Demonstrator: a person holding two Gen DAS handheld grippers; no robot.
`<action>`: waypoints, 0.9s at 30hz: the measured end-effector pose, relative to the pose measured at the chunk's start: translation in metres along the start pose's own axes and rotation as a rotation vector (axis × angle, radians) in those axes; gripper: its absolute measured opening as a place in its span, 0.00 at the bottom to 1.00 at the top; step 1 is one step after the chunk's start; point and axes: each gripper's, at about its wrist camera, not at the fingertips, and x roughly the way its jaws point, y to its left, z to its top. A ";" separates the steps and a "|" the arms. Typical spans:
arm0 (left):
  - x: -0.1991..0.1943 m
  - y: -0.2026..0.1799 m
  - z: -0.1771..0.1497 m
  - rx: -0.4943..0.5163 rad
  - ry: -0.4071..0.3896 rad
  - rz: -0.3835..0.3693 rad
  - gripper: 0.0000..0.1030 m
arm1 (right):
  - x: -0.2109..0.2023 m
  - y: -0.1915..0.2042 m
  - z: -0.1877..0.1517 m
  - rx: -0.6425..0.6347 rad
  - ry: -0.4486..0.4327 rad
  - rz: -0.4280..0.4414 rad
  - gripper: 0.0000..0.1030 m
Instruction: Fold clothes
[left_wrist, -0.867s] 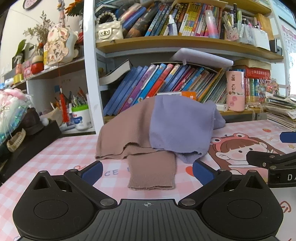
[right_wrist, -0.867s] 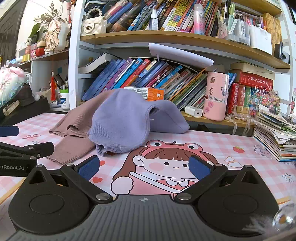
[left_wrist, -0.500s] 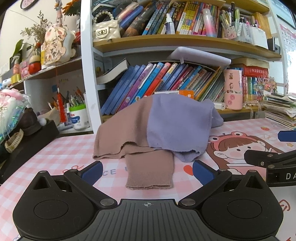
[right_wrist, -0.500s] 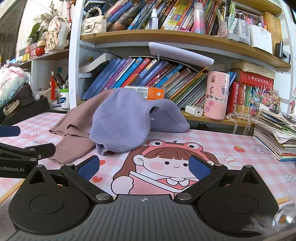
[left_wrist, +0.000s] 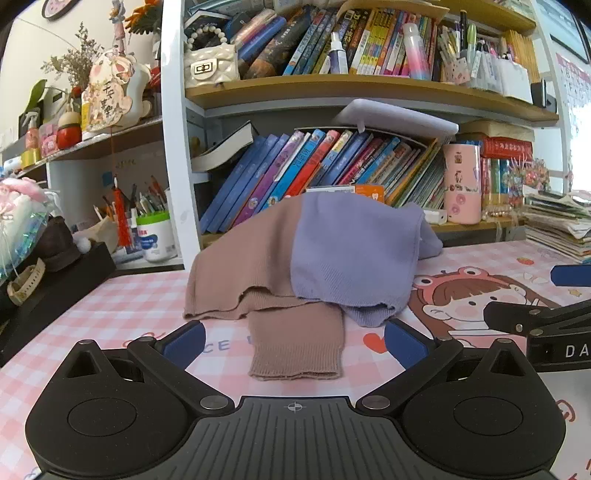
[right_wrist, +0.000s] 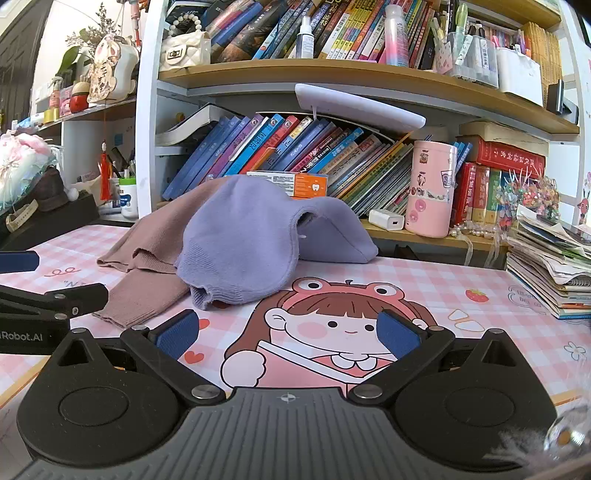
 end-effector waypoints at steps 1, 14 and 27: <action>0.000 0.000 0.000 -0.001 0.000 0.001 1.00 | 0.000 0.000 0.000 -0.001 0.000 0.000 1.00; 0.002 0.002 0.001 -0.009 0.006 0.000 1.00 | 0.000 0.000 0.000 0.000 -0.001 0.000 1.00; 0.005 0.006 -0.001 -0.030 0.024 0.009 1.00 | 0.001 0.001 0.000 -0.001 0.000 0.001 1.00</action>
